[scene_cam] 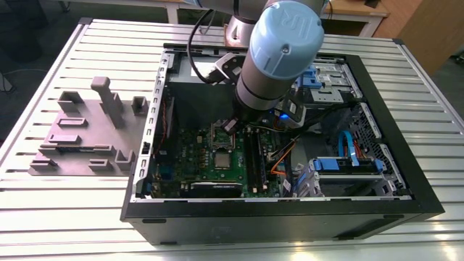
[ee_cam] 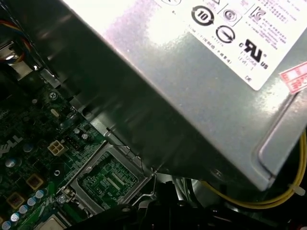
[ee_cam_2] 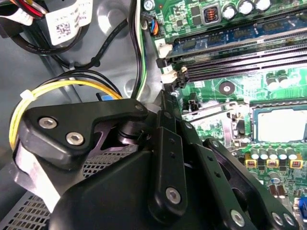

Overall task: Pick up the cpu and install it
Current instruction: 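Close the cpu cover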

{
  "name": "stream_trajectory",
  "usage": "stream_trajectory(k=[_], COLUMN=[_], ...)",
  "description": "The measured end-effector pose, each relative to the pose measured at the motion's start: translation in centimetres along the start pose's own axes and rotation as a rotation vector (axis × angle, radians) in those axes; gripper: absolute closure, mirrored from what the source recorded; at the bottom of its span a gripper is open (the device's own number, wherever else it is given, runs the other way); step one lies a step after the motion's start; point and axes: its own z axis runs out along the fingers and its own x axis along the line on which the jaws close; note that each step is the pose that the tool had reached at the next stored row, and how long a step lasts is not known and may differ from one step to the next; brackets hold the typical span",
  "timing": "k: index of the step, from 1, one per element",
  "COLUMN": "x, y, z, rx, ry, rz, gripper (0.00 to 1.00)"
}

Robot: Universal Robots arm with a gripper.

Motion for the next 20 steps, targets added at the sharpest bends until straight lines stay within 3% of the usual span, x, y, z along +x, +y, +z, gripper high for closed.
stream_trajectory(k=[8, 20], x=[0.05, -0.04], y=[-0.02, 0.11], z=[-0.02, -0.49], rx=[0.0227, 0.0231], ry=[0.0208, 0.021], rz=[0.001, 0.001], gripper=[0.89, 0.89])
